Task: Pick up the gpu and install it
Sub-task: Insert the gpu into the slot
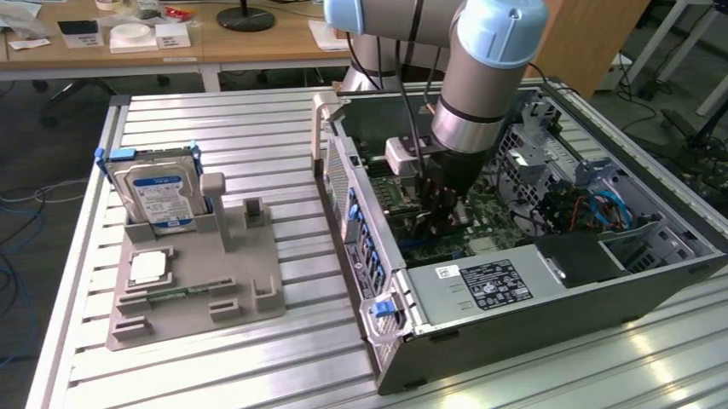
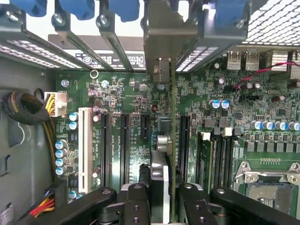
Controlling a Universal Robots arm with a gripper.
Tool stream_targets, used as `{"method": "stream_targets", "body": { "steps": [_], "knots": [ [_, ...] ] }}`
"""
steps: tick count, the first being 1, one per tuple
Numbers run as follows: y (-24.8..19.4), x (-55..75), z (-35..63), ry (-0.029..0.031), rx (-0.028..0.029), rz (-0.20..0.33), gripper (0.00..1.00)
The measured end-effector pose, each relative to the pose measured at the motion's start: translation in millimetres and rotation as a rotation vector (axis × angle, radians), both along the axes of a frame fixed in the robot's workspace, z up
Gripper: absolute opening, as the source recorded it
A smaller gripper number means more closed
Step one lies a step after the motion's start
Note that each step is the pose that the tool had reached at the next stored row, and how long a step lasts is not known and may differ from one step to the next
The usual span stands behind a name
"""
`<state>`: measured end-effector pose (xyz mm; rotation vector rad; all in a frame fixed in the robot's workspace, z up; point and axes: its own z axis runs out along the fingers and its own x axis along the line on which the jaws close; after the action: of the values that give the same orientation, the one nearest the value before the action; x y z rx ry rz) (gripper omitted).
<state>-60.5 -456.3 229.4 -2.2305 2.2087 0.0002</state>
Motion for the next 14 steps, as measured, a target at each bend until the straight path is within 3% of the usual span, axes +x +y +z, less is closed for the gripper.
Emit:
{"method": "stream_targets", "body": {
  "steps": [14],
  "knots": [
    [2.1,0.5,-0.1,0.0000,0.0001,-0.006,0.28]
  ]
}}
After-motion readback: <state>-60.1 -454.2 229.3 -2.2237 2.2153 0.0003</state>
